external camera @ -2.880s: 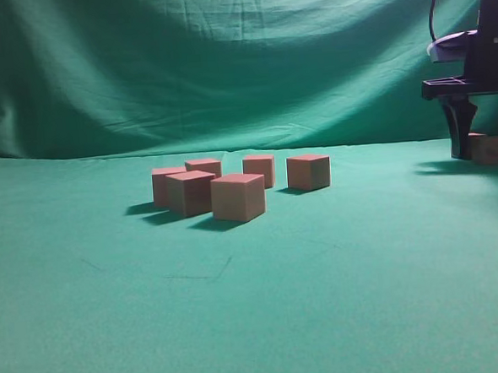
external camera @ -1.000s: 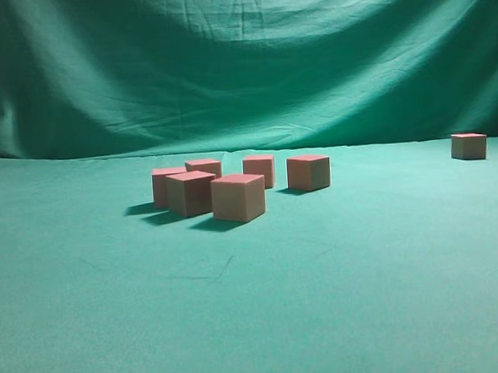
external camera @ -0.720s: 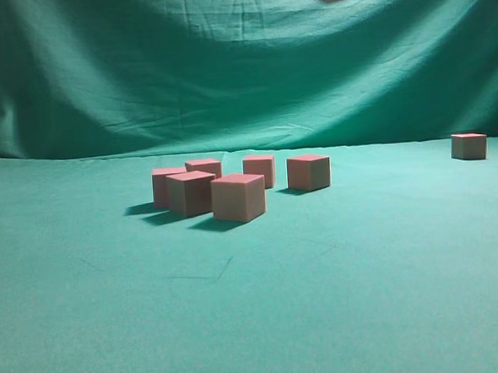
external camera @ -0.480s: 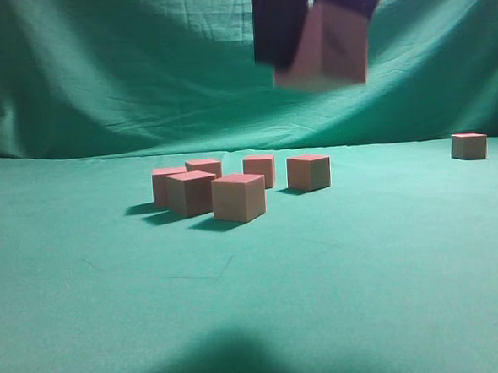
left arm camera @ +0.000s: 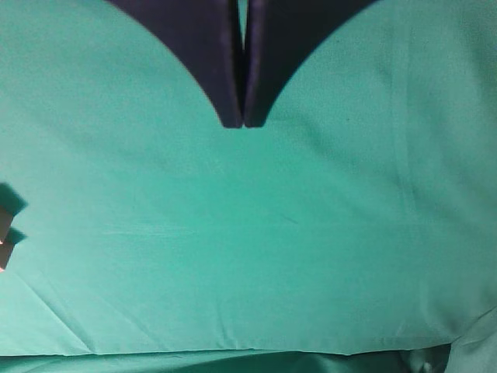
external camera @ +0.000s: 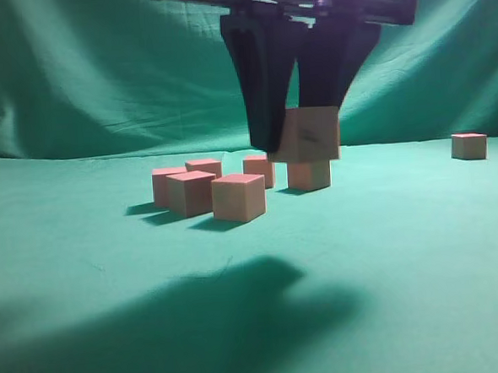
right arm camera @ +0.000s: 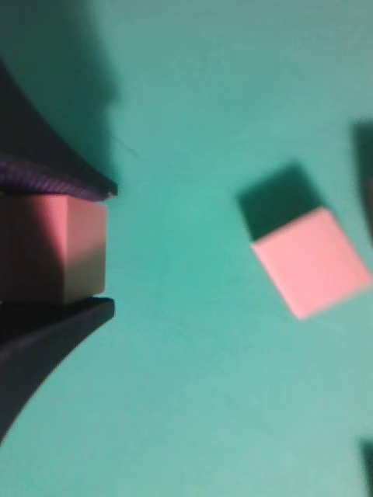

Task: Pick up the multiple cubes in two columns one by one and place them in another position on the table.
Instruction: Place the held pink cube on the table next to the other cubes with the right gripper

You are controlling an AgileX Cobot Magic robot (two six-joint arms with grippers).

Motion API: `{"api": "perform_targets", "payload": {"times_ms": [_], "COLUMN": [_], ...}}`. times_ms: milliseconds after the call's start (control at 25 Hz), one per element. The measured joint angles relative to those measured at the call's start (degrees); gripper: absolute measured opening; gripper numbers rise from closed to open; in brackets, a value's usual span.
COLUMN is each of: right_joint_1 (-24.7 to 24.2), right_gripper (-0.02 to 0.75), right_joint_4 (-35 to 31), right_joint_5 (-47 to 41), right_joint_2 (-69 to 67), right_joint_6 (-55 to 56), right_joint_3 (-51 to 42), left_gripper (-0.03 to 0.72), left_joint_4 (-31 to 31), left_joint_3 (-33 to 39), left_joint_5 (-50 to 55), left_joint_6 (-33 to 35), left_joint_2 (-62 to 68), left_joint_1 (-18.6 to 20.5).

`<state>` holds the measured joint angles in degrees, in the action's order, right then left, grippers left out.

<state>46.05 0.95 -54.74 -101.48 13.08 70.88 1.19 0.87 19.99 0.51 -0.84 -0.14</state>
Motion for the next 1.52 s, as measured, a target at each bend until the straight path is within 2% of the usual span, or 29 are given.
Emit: {"api": "perform_targets", "payload": {"times_ms": [160,680,1520], "right_joint_1": [0.0,-0.68,-1.44], "right_gripper": [0.263,0.263,0.263], "right_joint_4": [4.71,7.59,8.9], "right_joint_5": [0.86,3.75,5.77], "right_joint_2": [-1.95,-7.09,-9.22], "right_joint_6": [5.89,13.91,14.82], "right_joint_3": [2.89,3.71,3.83], "left_gripper": [0.0,0.0,0.0], "left_joint_4": [0.0,0.0,0.0], "left_joint_3": [0.0,0.0,0.0], "left_joint_5": [0.0,0.0,0.0], "left_joint_6": [0.0,0.0,0.0], "left_joint_2": [0.0,0.0,0.0], "left_joint_1": [0.0,0.0,0.0]}}
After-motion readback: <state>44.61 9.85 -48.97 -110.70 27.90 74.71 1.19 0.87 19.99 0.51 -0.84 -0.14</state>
